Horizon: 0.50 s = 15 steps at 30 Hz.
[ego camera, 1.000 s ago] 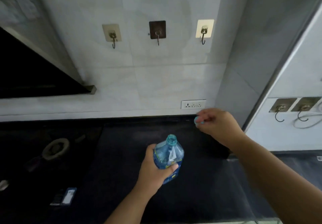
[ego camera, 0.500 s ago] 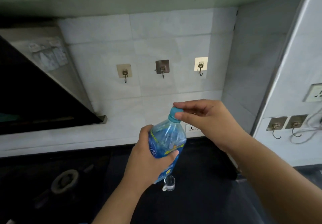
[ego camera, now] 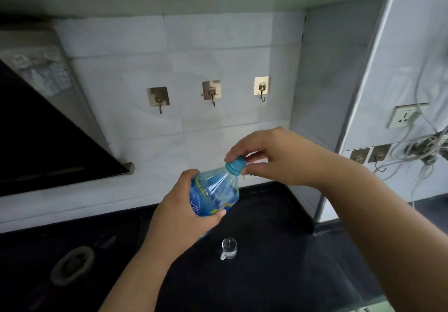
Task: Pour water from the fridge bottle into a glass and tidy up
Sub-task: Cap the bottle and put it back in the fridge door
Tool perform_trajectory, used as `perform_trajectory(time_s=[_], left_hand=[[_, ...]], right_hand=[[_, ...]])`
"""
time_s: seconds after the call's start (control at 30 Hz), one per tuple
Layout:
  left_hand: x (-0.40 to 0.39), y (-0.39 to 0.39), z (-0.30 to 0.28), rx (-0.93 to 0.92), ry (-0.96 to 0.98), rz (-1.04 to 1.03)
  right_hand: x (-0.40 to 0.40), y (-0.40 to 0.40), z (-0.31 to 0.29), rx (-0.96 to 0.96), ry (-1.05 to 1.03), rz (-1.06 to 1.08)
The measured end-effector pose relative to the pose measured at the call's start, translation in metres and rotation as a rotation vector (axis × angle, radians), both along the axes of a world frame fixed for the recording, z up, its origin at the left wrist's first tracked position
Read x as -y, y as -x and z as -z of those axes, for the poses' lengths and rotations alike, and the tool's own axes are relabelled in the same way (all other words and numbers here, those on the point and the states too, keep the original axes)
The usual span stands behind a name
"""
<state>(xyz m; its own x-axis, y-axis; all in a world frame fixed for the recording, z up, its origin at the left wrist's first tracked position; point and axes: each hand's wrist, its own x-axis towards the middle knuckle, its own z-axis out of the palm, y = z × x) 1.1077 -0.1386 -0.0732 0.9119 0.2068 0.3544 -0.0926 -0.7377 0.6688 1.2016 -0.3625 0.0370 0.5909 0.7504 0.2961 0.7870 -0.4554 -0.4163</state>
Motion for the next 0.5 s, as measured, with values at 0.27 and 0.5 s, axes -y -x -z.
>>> perform_trajectory(time_s=[0.27, 0.5], left_hand=[[-0.001, 0.009, -0.004, 0.050, -0.058, 0.068], [-0.012, 0.013, -0.004, 0.052, -0.022, 0.041]], right_hand=[[-0.030, 0.022, 0.005, 0.121, 0.278, 0.498], [-0.016, 0.029, -0.001, -0.265, -0.060, 0.275]])
